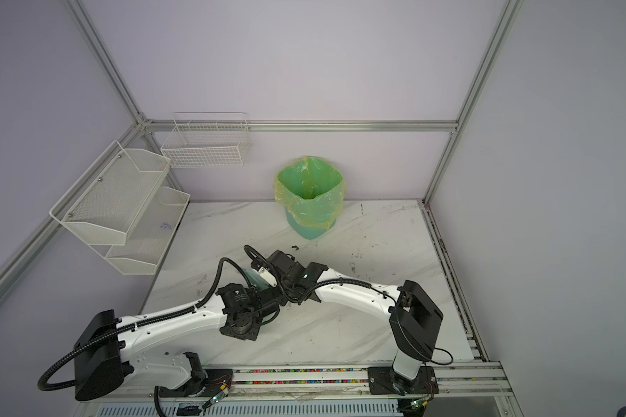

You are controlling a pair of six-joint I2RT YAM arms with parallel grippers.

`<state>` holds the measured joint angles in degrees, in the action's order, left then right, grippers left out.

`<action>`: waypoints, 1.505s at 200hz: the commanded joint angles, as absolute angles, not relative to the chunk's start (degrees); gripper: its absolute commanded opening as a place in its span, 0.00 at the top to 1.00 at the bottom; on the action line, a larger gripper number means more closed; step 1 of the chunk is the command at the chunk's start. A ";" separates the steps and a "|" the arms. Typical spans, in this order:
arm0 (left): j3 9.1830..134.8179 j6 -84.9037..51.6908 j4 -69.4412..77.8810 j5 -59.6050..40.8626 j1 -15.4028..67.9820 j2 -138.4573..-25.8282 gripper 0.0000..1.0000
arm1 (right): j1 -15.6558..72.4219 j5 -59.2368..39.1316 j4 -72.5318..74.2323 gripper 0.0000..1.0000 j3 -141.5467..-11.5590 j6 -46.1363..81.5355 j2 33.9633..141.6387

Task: Sweep away the paper scraps from the table
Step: 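Sweep the three lime scraps into the dustpan with the right gripper's brush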

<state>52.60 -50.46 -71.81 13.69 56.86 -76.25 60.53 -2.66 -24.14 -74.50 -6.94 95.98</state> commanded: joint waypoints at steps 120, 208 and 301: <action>50.89 -50.54 -72.58 12.83 55.02 -74.61 1.00 | 52.65 3.35 -28.44 1.00 -80.91 0.85 92.22; 51.78 -49.75 -72.20 13.09 54.45 -75.94 1.00 | 53.76 1.14 -30.58 1.00 -78.47 2.33 97.78; 51.67 -50.01 -71.66 13.22 54.39 -74.81 1.00 | 59.51 -10.24 -25.47 1.00 -70.18 15.98 85.54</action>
<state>52.58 -49.95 -71.42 12.78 54.76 -75.99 59.70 -5.34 -28.88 -72.01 10.50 91.90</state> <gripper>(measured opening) 0.048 0.111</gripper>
